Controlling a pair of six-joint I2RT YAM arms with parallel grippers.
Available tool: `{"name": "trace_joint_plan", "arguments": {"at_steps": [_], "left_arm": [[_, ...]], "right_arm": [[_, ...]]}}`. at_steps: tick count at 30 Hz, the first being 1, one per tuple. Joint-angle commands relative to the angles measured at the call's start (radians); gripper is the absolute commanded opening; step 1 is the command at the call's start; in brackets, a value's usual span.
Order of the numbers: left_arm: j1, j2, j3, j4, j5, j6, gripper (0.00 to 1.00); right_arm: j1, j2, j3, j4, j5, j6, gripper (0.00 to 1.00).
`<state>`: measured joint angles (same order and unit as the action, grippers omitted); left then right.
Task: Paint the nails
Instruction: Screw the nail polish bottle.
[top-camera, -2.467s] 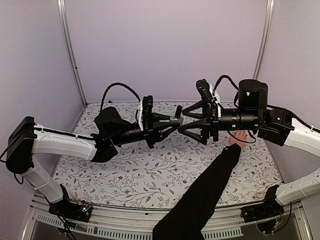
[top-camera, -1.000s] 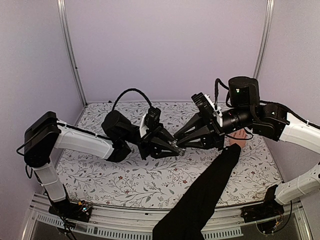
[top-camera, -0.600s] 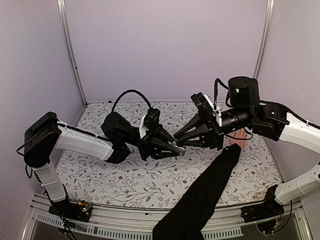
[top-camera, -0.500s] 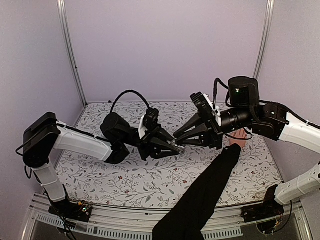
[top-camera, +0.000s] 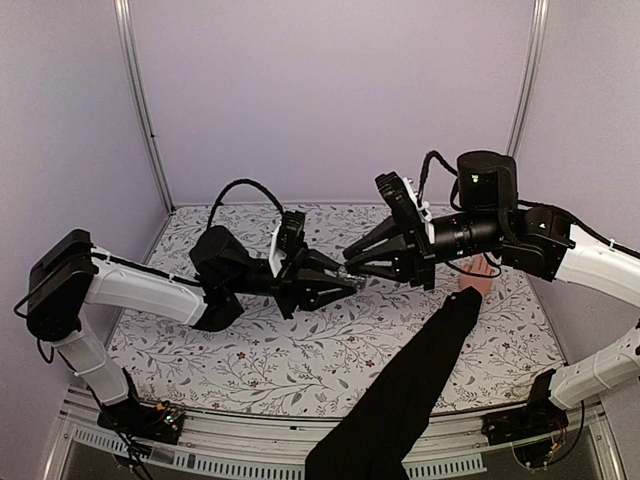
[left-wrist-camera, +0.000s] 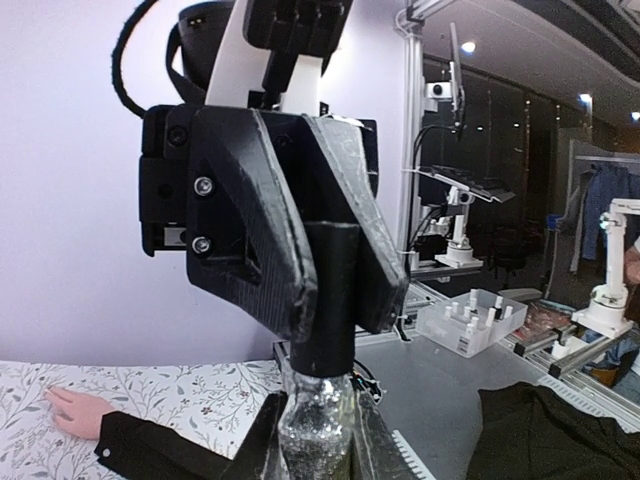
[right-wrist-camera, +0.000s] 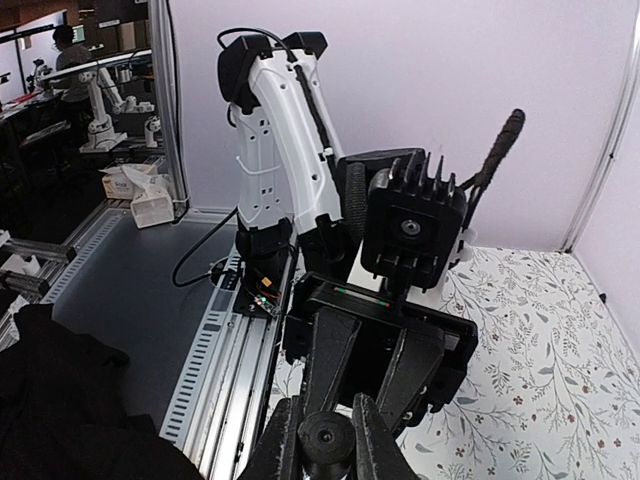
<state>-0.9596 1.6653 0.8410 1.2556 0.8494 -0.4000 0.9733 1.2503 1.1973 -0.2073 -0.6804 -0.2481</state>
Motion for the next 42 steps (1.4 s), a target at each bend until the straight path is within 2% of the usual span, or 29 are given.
{"name": "trace_joint_plan", "arguments": {"at_steps": [1,8,18,29,33,42], "left_arm": [[0.029,-0.064,0.0,-0.041,-0.252,0.077,0.0],[0.026,-0.081,-0.015,-0.109,-0.489,0.172,0.0],[-0.02,-0.042,-0.009,-0.073,-0.703,0.272,0.0],[-0.099,0.01,0.052,-0.11,-1.024,0.408,0.0],[-0.108,0.016,0.053,-0.114,-1.05,0.435,0.0],[-0.105,-0.025,0.008,-0.146,-0.937,0.415,0.0]], "right_arm": [[0.016,0.045,-0.013,-0.061,0.047,0.062,0.07],[0.016,0.086,-0.001,-0.064,0.188,0.098,0.07],[0.016,0.145,0.02,-0.014,0.39,0.201,0.07],[0.016,0.183,0.019,0.036,0.489,0.322,0.07],[0.016,0.178,0.017,0.045,0.499,0.328,0.09],[0.015,0.145,0.013,0.045,0.513,0.313,0.14]]}}
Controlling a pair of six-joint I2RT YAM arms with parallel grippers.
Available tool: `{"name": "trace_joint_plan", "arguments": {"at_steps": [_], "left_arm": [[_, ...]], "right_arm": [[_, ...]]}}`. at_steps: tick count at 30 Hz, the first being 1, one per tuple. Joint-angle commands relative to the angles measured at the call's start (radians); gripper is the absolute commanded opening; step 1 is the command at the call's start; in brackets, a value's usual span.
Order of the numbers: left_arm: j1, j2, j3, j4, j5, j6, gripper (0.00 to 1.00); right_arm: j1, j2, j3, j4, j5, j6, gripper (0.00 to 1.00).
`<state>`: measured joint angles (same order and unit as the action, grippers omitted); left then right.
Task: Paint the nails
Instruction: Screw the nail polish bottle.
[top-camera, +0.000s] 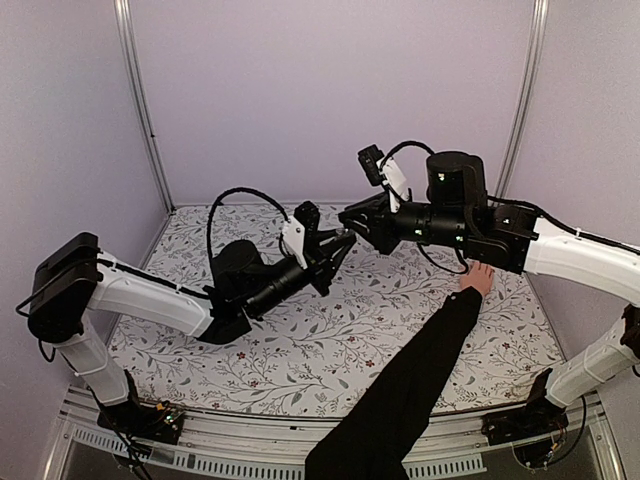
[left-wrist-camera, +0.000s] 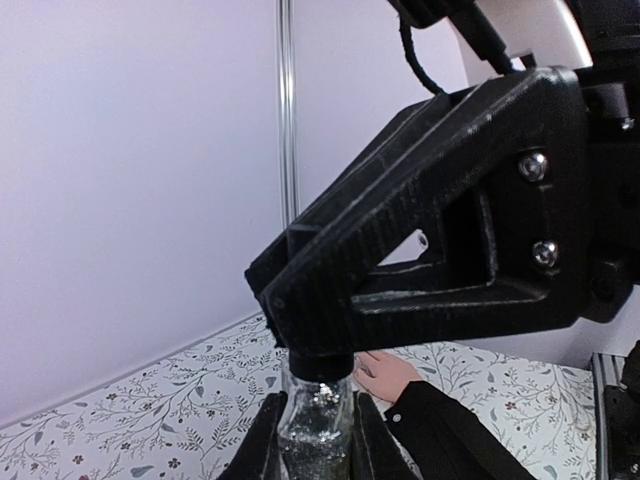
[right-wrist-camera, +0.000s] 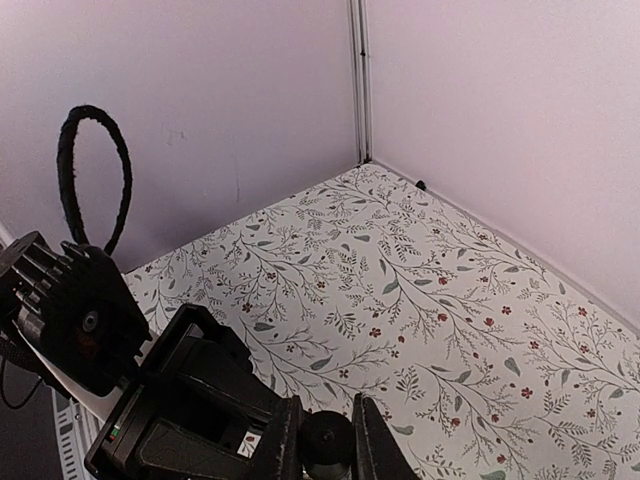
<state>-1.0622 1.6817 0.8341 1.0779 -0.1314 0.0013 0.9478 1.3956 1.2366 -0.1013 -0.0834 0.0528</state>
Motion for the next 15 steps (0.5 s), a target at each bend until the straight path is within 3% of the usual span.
{"name": "trace_joint_plan", "arguments": {"at_steps": [1,5,9,15], "left_arm": [[-0.003,-0.045,0.013,0.027,0.053,0.013,0.0],[-0.002,-0.066,0.007,0.002,0.12,0.008,0.0],[-0.001,-0.088,-0.002,-0.013,0.227,0.002,0.0],[0.006,-0.126,-0.006,-0.069,0.447,0.002,0.0]], "right_arm": [[0.04,-0.006,-0.027,-0.06,-0.084,0.009,0.16],[0.04,-0.028,-0.034,-0.049,-0.101,-0.004,0.3],[0.04,-0.074,-0.059,-0.021,-0.12,-0.019,0.5],[0.04,-0.139,-0.09,-0.018,-0.196,-0.078,0.73]]}}
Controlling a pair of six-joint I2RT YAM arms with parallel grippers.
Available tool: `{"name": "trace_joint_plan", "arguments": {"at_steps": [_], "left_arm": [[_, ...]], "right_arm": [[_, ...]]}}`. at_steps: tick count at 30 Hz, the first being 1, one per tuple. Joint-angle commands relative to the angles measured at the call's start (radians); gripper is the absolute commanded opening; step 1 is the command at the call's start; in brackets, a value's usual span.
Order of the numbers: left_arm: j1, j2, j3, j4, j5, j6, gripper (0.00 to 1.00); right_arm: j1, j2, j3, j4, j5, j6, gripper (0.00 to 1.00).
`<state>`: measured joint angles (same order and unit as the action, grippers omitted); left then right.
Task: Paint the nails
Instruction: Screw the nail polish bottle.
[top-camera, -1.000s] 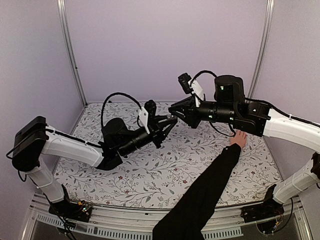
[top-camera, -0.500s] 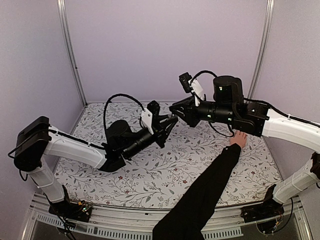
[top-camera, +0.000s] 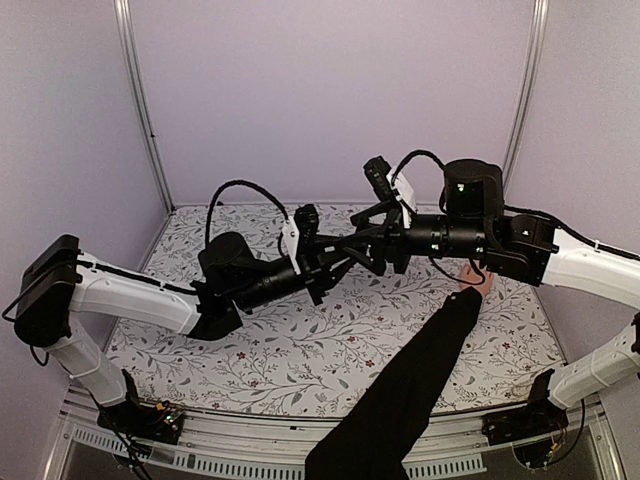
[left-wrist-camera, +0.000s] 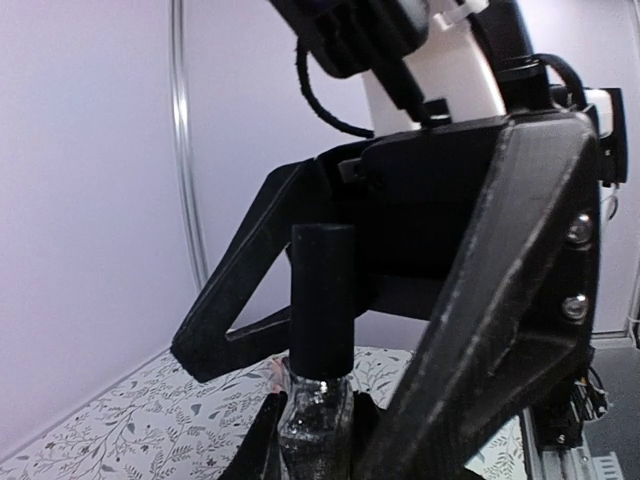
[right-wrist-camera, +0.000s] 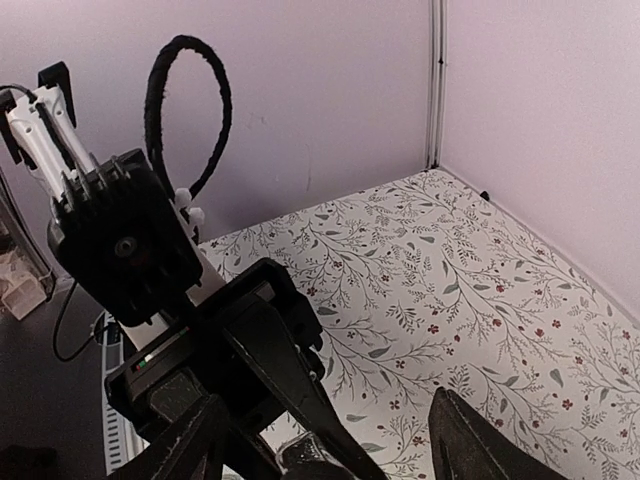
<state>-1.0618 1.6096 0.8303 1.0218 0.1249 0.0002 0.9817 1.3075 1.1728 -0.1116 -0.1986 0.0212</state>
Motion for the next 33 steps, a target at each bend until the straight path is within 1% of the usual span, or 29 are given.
{"name": "trace_joint_plan", "arguments": {"at_steps": [1,6,9,11,13,16,21,33], "left_arm": [[0.011,-0.06,-0.003,-0.02,0.237,-0.009,0.0],[0.031,-0.082,0.016,-0.054,0.499,-0.056,0.0],[0.037,-0.078,0.033,-0.081,0.604,-0.064,0.0],[0.043,-0.068,0.04,-0.076,0.674,-0.088,0.0],[0.055,-0.056,0.042,-0.029,0.751,-0.136,0.0],[0.068,-0.031,0.054,0.031,0.841,-0.222,0.0],[0.072,0.005,0.093,0.043,0.921,-0.275,0.0],[0.072,0.055,0.134,0.059,0.957,-0.345,0.0]], "right_arm": [[0.006,-0.062,-0.032,-0.011,-0.107,-0.06,0.75],[0.006,-0.108,-0.047,-0.047,-0.297,-0.133,0.8],[0.006,-0.129,-0.045,-0.071,-0.398,-0.165,0.8],[0.006,-0.139,-0.032,-0.1,-0.45,-0.194,0.79],[0.006,-0.145,-0.011,-0.134,-0.496,-0.232,0.78],[0.006,-0.148,0.021,-0.186,-0.555,-0.271,0.72],[0.007,-0.129,0.066,-0.236,-0.602,-0.316,0.61],[0.015,-0.073,0.102,-0.246,-0.695,-0.338,0.42]]}}
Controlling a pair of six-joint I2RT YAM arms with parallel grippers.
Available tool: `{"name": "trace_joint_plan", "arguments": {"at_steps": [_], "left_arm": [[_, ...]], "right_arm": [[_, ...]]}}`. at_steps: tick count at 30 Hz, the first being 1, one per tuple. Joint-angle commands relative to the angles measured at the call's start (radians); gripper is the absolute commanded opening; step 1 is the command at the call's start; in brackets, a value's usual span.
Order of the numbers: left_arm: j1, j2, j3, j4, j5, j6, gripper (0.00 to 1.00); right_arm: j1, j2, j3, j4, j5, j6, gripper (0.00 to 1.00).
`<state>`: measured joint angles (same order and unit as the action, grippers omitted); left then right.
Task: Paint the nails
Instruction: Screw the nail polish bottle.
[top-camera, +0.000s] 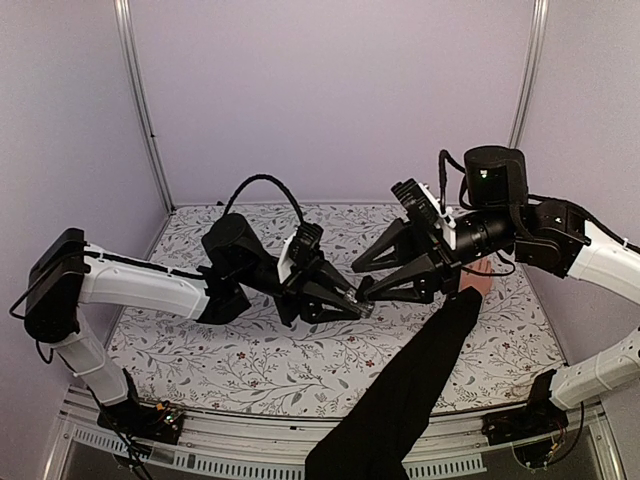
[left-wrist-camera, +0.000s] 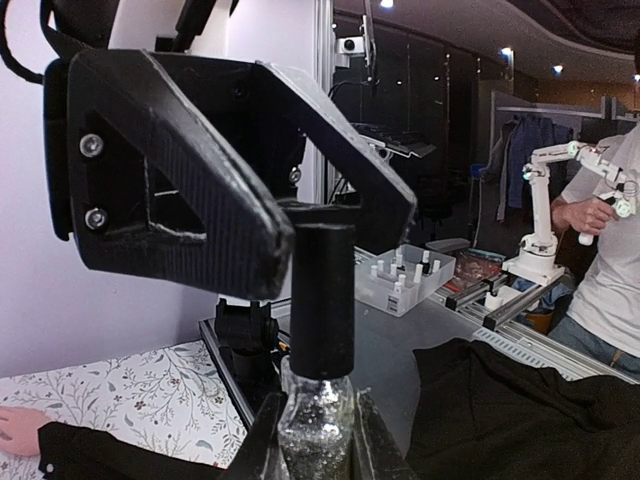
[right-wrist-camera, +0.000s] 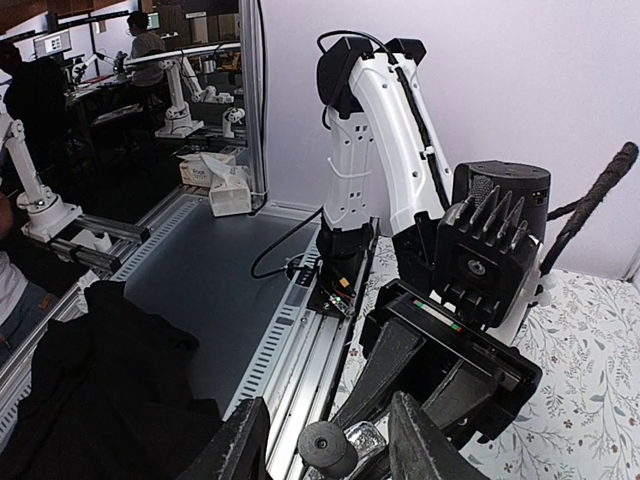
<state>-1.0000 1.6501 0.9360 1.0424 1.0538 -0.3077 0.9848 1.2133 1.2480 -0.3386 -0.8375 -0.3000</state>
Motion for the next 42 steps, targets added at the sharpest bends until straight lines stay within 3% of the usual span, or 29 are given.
{"name": "trace_joint_plan", "arguments": {"at_steps": [1,16,22,32,42], "left_arm": [[0.009,0.015,0.029,0.039,0.031,-0.037,0.0],[0.019,0.017,0.016,0.111,-0.01,-0.067,0.0],[0.024,0.002,0.005,0.094,-0.059,-0.042,0.0],[0.039,-0.046,-0.038,0.085,-0.204,0.008,0.0],[0.039,-0.116,-0.064,0.003,-0.491,0.108,0.0]], "right_arm": [[0.012,0.025,0.025,-0.018,-0.058,-0.017,0.41],[0.023,0.05,0.016,-0.028,-0.048,0.0,0.18],[0.025,0.05,0.008,-0.027,-0.025,0.003,0.15],[0.025,0.058,0.001,-0.028,0.022,0.02,0.09],[0.024,0.077,0.002,-0.013,0.165,0.067,0.06]]}}
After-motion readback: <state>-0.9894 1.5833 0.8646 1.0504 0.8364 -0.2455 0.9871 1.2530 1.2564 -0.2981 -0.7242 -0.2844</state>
